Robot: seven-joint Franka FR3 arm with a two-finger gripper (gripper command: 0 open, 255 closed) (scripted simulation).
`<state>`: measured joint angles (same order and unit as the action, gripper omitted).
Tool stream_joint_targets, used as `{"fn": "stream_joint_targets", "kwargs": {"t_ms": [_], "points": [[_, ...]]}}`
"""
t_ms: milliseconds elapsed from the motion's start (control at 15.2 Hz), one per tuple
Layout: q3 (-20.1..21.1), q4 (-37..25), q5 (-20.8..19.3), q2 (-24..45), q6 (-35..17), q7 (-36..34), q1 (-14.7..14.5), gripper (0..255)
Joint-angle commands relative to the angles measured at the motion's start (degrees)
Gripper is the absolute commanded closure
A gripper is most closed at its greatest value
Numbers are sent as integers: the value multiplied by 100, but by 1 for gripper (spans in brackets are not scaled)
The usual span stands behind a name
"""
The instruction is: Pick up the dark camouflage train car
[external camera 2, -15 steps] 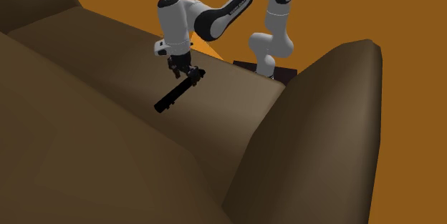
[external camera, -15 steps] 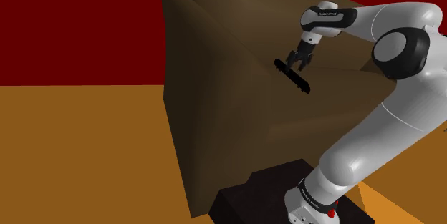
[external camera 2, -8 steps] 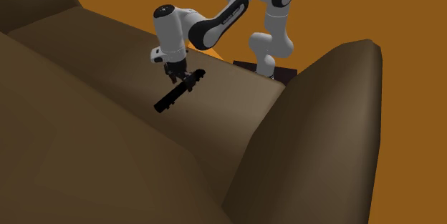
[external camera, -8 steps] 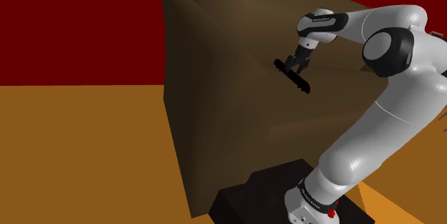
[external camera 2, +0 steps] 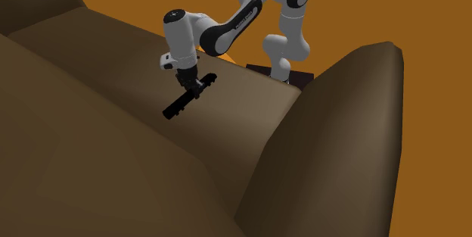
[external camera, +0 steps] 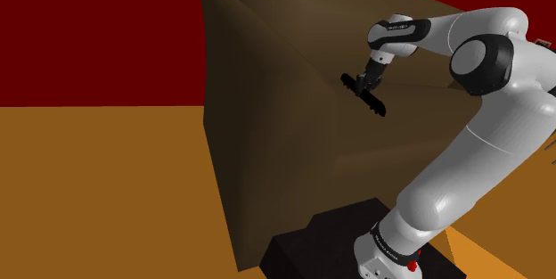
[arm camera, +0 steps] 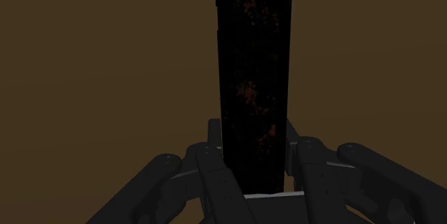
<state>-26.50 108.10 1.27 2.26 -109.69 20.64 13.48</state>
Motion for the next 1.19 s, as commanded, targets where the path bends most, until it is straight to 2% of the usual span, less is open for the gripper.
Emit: {"fn": "stream_joint_targets", "kwargs": {"t_ms": [0,264,1122], "points": [[0,4,-1,3,-1,1,0,255],[0,14,2,7,-15,4,1,255],[0,-903,-40,-71,973,-28,-3,255]]}}
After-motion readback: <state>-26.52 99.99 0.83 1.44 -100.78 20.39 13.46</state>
